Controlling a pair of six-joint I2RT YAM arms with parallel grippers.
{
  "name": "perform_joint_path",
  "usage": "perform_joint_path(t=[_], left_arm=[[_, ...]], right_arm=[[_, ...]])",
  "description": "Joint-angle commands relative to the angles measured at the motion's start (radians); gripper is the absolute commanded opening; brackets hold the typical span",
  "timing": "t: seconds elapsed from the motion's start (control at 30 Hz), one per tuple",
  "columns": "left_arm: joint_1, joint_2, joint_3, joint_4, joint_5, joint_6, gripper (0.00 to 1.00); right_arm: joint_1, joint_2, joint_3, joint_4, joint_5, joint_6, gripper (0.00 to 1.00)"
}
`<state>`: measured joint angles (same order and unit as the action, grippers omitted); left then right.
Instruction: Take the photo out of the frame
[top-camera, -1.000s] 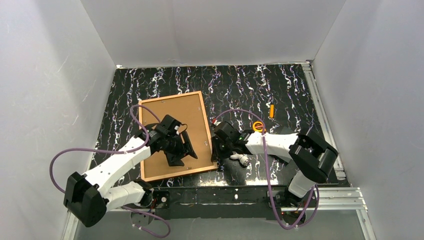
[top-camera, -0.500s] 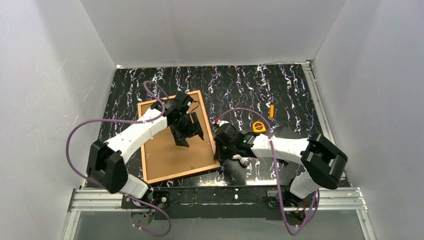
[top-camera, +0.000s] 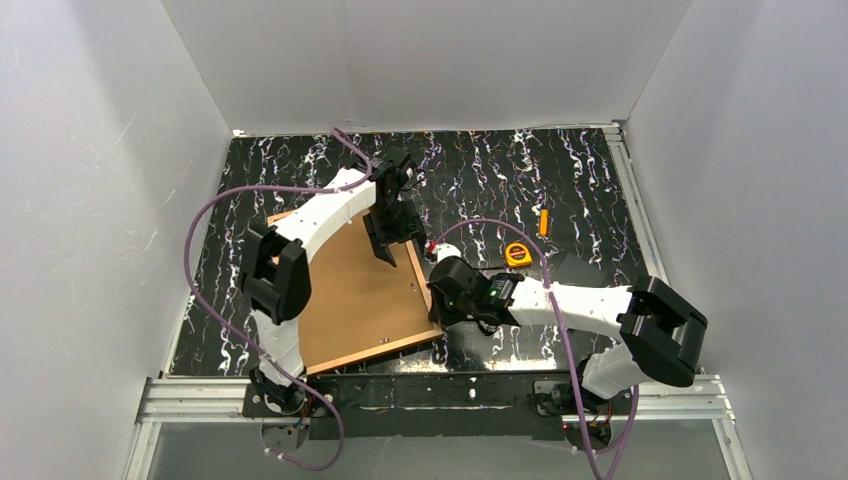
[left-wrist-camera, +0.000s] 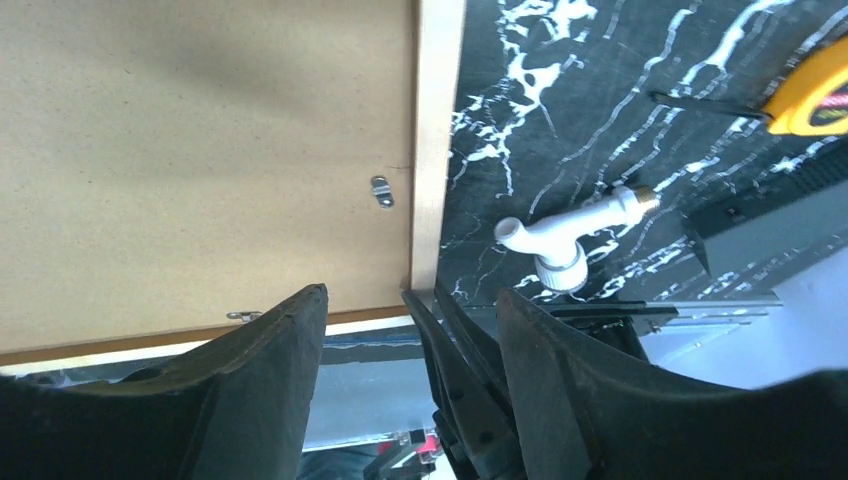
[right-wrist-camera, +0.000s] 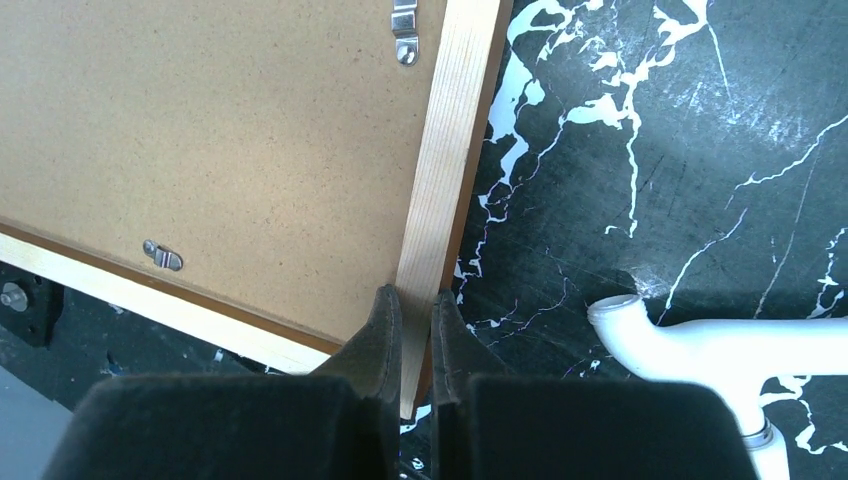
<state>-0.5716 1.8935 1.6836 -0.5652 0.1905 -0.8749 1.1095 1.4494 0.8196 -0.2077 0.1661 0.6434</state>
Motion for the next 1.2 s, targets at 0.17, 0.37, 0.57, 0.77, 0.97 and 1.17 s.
perform_joint_path(t=[0.17,0.37,0.57,0.77,0.97,1.17], left_arm=[[-0.004,0.138,0.072,-0.203,-0.044,0.042,0.64],[-0.023,0.167,-0.054,0.085,0.07,0.089,0.59],[-0.032,0.196,-0.093,0.109,0.003,0.08,0.42],[-0.05,0.204,-0.095,0.094,-0.051,0.099,0.21],[-0.058,0.207,-0.079,0.061,-0.082,0.131,0.1],[-0.057,0.2,-0.05,0.036,-0.061,0.155,0.0]], right_arm=[[0.052,-0.042,0.019,0.04,0.091,-0.034,0.01],[0.059,-0.039,0.003,0.044,0.095,-0.049,0.01],[0.064,-0.048,0.009,0.029,0.104,-0.05,0.01],[0.075,-0.047,0.017,0.011,0.12,-0.054,0.01],[0.084,-0.041,0.024,-0.014,0.139,-0.052,0.01],[0.084,-0.053,0.033,-0.039,0.139,-0.025,0.01]])
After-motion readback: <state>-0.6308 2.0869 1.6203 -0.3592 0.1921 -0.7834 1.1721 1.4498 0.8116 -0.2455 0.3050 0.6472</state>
